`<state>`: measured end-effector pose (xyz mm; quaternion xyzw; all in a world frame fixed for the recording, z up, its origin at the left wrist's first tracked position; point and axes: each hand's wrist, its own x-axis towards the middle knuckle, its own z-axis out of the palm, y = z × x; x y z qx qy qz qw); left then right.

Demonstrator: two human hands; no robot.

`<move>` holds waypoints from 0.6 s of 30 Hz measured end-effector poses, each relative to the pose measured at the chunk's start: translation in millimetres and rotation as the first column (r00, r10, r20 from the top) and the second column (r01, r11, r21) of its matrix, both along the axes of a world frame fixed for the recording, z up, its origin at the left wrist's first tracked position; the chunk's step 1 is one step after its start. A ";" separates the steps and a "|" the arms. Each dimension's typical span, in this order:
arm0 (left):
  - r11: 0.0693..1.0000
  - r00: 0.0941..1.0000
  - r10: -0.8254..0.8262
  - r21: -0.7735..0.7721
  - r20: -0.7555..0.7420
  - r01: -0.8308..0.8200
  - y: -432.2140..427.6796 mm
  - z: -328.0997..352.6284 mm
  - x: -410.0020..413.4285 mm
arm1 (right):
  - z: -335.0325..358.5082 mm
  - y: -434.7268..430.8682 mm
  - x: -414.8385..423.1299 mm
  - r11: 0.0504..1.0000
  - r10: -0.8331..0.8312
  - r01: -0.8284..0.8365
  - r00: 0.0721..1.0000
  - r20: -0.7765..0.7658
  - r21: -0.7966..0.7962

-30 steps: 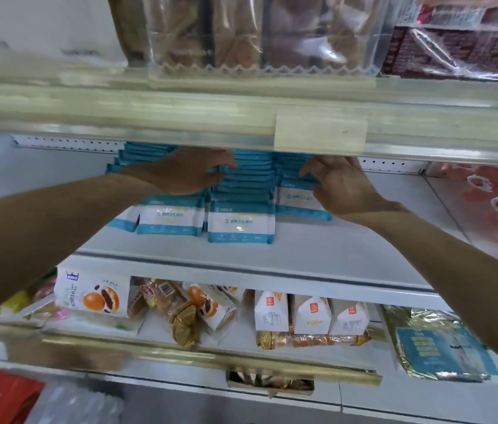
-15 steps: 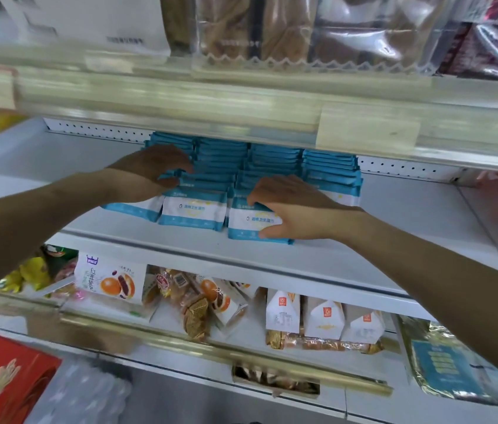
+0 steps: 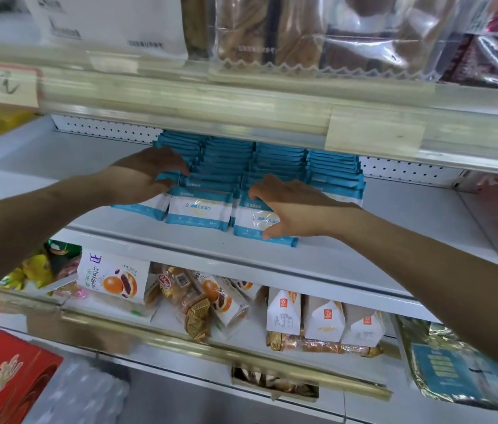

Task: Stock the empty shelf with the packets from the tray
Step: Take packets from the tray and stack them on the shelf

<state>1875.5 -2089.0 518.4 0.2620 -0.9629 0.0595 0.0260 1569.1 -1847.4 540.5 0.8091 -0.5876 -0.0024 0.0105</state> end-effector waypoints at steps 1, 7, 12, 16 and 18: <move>0.999 0.999 0.035 0.024 -0.014 -0.034 -2.2 -1.8 4.5 | 0.2 0.2 1.2 1.000 -0.001 0.001 1.000 0.015 0.011; 1.000 1.000 0.012 -0.021 -0.027 -0.012 48.4 28.2 8.7 | 4.6 5.1 2.2 0.987 0.105 -0.117 0.988 0.111 0.107; 0.999 0.999 -0.025 -0.049 -0.035 0.023 55.1 29.1 15.0 | 16.5 5.4 -7.6 0.953 0.010 -0.069 0.980 0.198 0.294; 0.998 0.990 -0.062 -0.024 -0.130 0.060 65.2 31.3 7.3 | 24.9 7.0 -17.4 0.948 -0.020 -0.036 0.985 0.172 0.318; 0.996 0.974 -0.069 0.034 -0.218 0.078 67.7 32.4 5.4 | 29.1 12.1 -27.9 0.951 -0.073 0.013 0.980 0.184 0.308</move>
